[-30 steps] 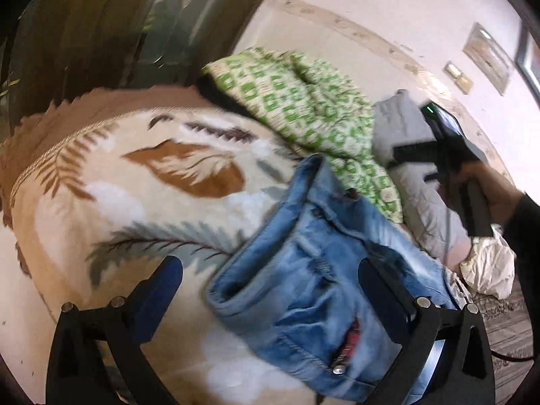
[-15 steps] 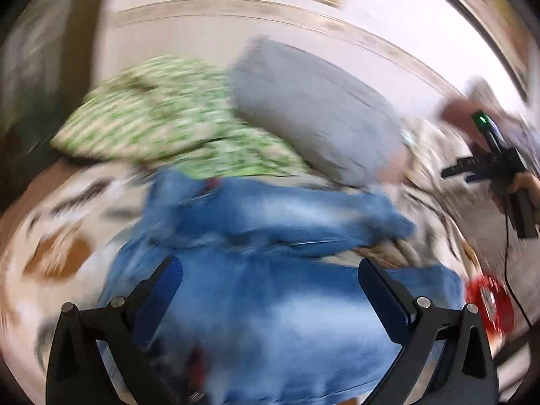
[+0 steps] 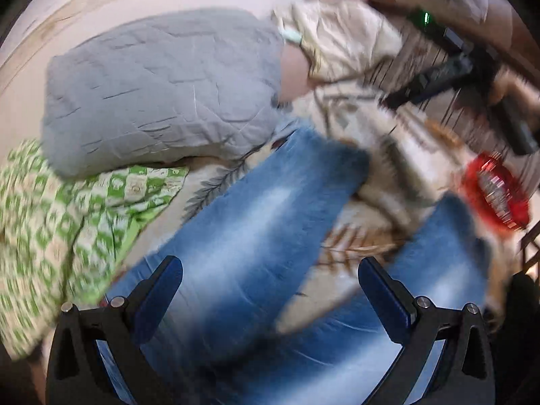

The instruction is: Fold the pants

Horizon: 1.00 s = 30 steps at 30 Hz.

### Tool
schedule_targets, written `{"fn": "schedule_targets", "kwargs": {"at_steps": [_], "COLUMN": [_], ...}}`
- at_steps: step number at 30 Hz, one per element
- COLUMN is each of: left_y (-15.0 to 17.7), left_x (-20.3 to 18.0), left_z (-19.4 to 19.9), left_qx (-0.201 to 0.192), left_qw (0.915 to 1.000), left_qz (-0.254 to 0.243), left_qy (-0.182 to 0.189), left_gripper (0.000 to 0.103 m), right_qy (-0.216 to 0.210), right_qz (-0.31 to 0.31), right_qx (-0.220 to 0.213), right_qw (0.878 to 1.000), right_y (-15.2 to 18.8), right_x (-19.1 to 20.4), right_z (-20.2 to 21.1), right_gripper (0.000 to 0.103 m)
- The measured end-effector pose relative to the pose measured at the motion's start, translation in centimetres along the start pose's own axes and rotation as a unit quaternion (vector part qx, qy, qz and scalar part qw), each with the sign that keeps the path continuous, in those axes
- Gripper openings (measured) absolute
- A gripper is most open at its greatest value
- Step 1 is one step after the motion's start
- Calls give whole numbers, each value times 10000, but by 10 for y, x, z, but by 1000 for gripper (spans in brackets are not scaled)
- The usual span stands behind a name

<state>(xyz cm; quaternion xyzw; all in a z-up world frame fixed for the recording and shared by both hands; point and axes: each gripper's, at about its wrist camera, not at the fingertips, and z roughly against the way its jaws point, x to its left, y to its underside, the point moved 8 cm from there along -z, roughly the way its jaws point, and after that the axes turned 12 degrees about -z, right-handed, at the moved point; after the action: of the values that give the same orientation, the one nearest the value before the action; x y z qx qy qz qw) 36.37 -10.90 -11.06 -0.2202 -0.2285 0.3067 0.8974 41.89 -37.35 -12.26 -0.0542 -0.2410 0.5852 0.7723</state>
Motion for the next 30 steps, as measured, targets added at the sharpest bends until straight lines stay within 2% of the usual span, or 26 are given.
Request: {"fn": "schedule_targets", "kwargs": {"at_steps": [8, 15, 19, 23, 26, 29, 30], "left_y": [-9, 2, 0, -4, -8, -10, -10], "left_x": [52, 92, 95, 88, 82, 79, 79], "left_z": [-93, -154, -172, -184, -189, -196, -198], "left_qx": [614, 897, 889, 893, 906, 988, 996], "left_qw": [9979, 9930, 9918, 9903, 9901, 9891, 9889], "left_qz": [-97, 232, 219, 144, 8, -53, -69], "left_qy": [204, 728, 893, 1057, 1072, 1090, 1102], "left_gripper": [103, 103, 103, 103, 103, 101, 99], "right_qy": [-312, -300, -237, -261, -291, -274, -229], "right_qz": [6, 35, 73, 153, 247, 324, 402], "right_qx": [413, 853, 1085, 1211, 1102, 1038, 1023], "right_qw": [9987, 9959, 9938, 9922, 9932, 9937, 9937], "right_y": [-39, -68, -71, -73, -78, -84, -85], "right_x": [31, 41, 42, 47, 55, 60, 63], "right_z": [-75, -140, -164, -181, -186, -189, -190], "right_gripper": [103, 100, 86, 78, 74, 63, 53]}}
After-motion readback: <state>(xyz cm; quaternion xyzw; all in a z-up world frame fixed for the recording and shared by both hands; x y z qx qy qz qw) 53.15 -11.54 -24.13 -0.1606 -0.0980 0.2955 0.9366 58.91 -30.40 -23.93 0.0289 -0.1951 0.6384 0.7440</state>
